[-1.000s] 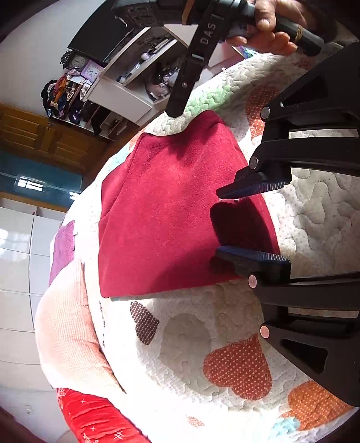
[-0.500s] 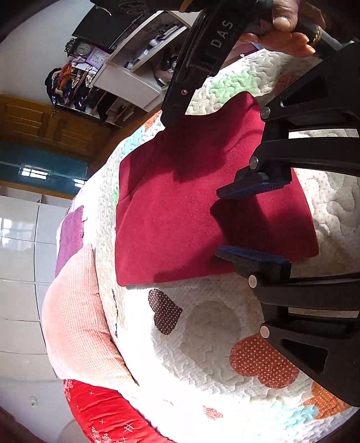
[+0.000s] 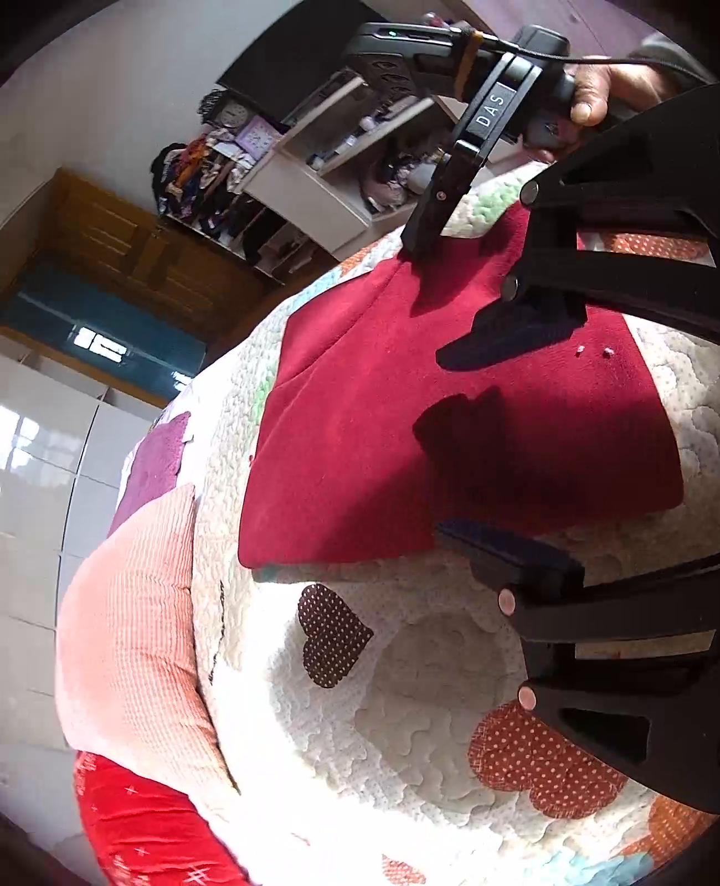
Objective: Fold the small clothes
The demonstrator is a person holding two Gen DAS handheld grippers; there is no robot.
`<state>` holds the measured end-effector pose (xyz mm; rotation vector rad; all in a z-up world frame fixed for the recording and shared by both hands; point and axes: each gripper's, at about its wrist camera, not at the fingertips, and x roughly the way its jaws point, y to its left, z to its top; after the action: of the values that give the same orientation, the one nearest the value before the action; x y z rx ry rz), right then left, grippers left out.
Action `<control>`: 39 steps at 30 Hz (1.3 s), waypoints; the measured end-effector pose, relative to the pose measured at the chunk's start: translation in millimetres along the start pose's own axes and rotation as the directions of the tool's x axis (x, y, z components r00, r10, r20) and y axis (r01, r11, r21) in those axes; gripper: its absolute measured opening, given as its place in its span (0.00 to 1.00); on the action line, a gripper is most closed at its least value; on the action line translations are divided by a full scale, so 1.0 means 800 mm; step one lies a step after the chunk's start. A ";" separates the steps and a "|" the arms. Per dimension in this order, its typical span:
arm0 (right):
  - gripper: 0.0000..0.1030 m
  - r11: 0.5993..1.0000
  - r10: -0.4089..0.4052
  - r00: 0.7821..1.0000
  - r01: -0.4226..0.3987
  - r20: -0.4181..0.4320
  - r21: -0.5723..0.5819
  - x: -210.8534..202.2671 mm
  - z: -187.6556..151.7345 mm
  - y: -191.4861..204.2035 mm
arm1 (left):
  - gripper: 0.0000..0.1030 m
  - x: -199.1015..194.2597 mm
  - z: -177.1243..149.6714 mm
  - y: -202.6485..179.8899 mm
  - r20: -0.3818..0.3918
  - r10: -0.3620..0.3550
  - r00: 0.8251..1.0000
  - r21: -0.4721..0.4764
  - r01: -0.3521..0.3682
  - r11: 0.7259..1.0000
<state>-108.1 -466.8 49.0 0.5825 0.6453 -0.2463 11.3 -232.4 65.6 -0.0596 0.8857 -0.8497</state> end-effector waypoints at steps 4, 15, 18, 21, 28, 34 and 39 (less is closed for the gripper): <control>0.74 0.991 0.096 0.993 -0.090 -0.064 0.098 0.030 0.009 -0.019 | 0.76 0.017 0.006 0.037 -0.023 -0.049 0.999 -0.162 0.045 0.986; 0.50 0.993 0.119 0.987 -0.117 -0.107 0.025 0.061 0.009 0.010 | 0.62 0.061 0.004 0.021 -0.114 -0.125 0.986 -0.188 0.102 0.977; 0.45 0.990 0.142 0.985 -0.141 -0.101 0.013 0.035 0.006 0.025 | 0.51 0.031 0.001 0.008 -0.099 -0.103 0.990 -0.119 0.091 0.989; 0.45 0.982 0.186 0.975 -0.188 -0.123 -0.001 0.007 -0.011 0.045 | 0.51 -0.018 -0.013 0.002 -0.080 -0.095 0.992 -0.096 0.087 0.992; 0.47 0.969 0.238 0.947 -0.248 -0.218 -0.017 -0.039 -0.099 0.094 | 0.51 -0.125 -0.096 0.008 -0.112 -0.012 0.994 -0.107 0.000 0.994; 0.63 0.992 0.095 0.975 -0.109 -0.200 -0.060 -0.078 -0.126 0.094 | 0.51 -0.147 -0.140 0.005 -0.113 0.083 0.990 -0.081 -0.093 0.992; 0.54 0.961 0.077 0.994 -0.095 -0.077 -0.258 -0.130 -0.111 0.142 | 0.51 -0.169 -0.131 -0.009 -0.032 0.185 0.982 -0.037 -0.186 0.982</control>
<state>-188.6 -318.6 105.9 0.3643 0.7024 -0.0580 -112.5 -116.1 88.9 0.0006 0.9203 -0.6600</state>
